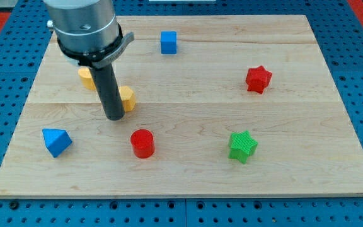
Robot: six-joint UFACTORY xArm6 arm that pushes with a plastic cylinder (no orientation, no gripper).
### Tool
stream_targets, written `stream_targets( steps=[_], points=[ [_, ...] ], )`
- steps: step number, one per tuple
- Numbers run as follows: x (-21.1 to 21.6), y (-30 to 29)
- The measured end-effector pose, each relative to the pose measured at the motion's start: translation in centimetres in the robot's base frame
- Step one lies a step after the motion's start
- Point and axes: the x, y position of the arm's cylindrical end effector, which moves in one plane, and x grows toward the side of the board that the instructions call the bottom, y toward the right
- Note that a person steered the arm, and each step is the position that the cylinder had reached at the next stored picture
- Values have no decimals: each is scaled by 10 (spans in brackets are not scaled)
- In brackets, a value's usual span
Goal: Push the red star to the top right of the board
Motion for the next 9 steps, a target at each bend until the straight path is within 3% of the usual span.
stream_targets(
  steps=[1,3,4,6,9],
  points=[
    [-19,5],
    [-17,7],
    [-28,60],
    [-104,87],
    [-143,92]
  ],
)
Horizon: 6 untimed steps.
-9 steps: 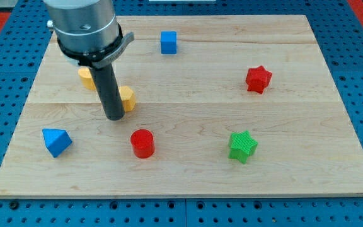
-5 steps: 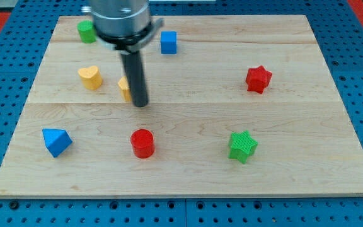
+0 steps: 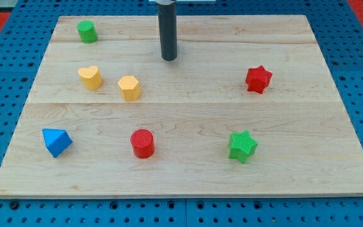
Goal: Push the red star to the top right of the board
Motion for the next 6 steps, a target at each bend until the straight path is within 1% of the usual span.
stream_targets(
  steps=[1,2,5,6],
  points=[
    [-33,-12],
    [-43,-3],
    [-41,-1],
    [-32,-1]
  ],
)
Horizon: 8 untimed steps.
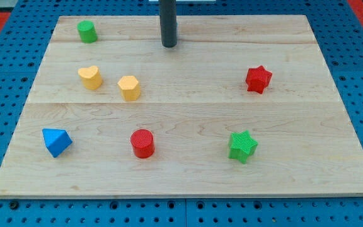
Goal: Push the red star to the top right of the board
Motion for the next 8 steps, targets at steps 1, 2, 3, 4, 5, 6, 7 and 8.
stream_targets(
  steps=[1,2,3,4,5,6,7,8],
  points=[
    [64,0],
    [111,7],
    [147,74],
    [128,137],
    [92,179],
    [119,186],
    [105,215],
    [53,235]
  ],
)
